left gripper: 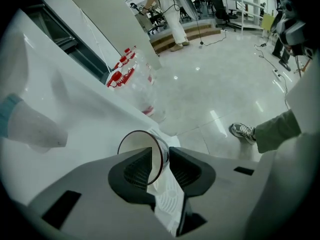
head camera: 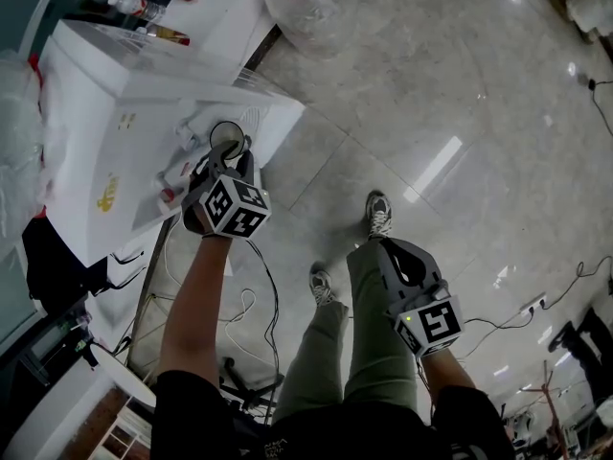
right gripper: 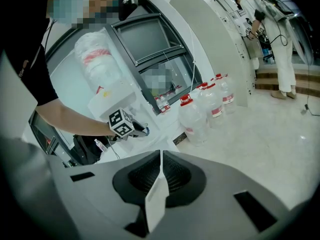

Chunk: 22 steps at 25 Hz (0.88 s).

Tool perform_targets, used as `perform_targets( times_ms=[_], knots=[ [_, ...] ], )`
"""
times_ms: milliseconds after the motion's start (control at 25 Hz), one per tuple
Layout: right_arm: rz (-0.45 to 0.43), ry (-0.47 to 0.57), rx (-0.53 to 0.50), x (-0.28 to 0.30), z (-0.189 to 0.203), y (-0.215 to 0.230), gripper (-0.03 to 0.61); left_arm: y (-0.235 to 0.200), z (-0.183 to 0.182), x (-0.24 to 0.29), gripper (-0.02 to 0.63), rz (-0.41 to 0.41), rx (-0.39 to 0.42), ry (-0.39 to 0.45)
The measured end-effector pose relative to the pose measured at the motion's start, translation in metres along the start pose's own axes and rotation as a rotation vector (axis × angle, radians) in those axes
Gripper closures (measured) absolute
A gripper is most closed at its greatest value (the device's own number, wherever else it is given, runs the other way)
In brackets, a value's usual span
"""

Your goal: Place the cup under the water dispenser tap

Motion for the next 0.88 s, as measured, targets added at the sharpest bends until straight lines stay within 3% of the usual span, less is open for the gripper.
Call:
perform_targets(
  times_ms=[200, 480, 720, 880],
  knots=[
    [0.002, -0.075, -0.022, -0.013, 0.003, -0.004, 0.532, 0.012, -0.004, -0.018, 0.489, -0.056, 0.02, 0.084],
    [0.015, 0.037, -0.02, -0.037, -0.006, -0.026, 0.532, 0.035, 0.0, -0.068, 0.486, -0.102, -0.035, 0.265],
    [0.029, 0.074, -0.02, -0.069, -0.008, -0.059, 0.532, 0.059, 0.01, -0.146, 0.488, -0.138, -0.081, 0.451],
    [0.042, 0.088, -0.02, -0.103, -0.011, -0.093, 0.532, 0.081, 0.029, -0.214, 0.488, -0.177, -0.04, 0.53]
  ],
)
Point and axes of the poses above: the fingertips, and each gripper's own axes: x forward along the fingers, y to its right, z out of its underside, the point moved 7 cm from there along -x, backward along the fingers, and after that the axes turned 14 degrees about z, right-handed, at the moved point
